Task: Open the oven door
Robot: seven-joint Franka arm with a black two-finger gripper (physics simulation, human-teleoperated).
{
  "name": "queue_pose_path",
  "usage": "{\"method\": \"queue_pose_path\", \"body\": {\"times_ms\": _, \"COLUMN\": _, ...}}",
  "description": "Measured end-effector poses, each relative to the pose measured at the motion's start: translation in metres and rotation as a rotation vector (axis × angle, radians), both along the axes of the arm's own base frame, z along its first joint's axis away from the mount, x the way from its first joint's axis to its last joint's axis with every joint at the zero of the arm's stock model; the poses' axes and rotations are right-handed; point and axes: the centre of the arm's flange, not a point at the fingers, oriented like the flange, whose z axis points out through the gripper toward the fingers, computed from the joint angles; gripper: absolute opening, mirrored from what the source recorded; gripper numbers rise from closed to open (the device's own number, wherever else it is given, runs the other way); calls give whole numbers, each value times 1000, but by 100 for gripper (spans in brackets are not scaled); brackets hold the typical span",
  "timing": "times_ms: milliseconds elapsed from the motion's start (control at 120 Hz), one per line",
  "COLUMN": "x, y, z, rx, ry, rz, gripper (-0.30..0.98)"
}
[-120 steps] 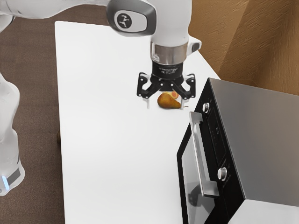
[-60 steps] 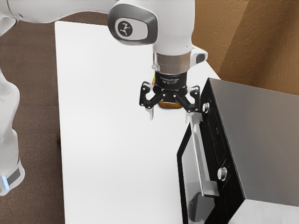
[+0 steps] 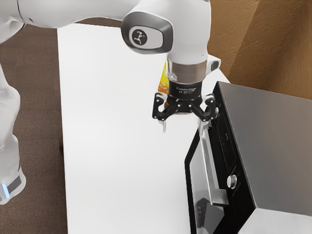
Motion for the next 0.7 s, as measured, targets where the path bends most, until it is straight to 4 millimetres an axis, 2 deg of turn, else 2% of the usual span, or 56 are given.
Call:
{"method": "queue_pose_path", "body": {"times_ms": 542, "x": 13, "y": 0, "z": -13, "rx": -29, "ry": 34, "rz": 156, "gripper": 69}}
{"method": "queue_pose_path", "body": {"times_ms": 700, "x": 20, "y": 0, "z": -10, "rx": -44, "ry": 33, "rz": 182, "gripper": 69}}
